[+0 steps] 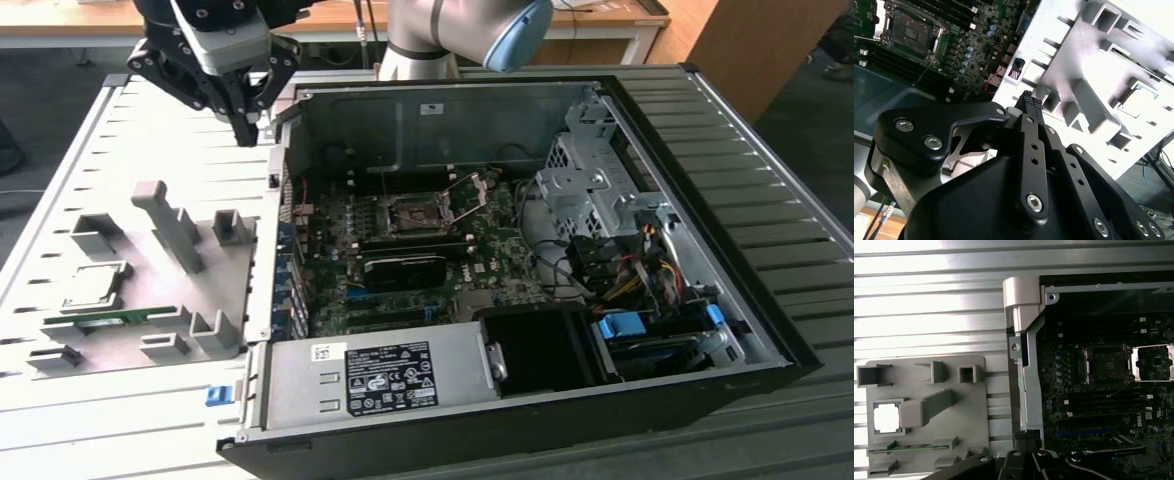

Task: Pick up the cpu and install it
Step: 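Reach for the cpu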

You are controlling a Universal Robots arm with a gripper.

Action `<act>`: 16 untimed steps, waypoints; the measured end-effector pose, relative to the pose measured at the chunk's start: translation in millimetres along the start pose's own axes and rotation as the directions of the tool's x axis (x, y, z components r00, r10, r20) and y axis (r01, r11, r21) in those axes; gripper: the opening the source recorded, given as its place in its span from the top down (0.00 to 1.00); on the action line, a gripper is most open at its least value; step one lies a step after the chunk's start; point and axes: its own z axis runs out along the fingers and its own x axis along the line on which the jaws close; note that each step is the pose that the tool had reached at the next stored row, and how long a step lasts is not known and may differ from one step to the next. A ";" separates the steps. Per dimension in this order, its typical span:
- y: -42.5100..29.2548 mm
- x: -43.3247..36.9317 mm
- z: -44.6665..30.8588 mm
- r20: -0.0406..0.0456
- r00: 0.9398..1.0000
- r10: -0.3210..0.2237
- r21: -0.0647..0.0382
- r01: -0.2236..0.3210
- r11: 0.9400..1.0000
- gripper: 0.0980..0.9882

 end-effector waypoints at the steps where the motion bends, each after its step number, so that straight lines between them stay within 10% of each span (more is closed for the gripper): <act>1: 0.0 0.3 0.0 0.000 1.000 0.000 0.000 0.000 1.000 0.99; 16: -0.5 5.8 0.6 0.000 1.000 0.000 0.000 0.000 1.000 0.99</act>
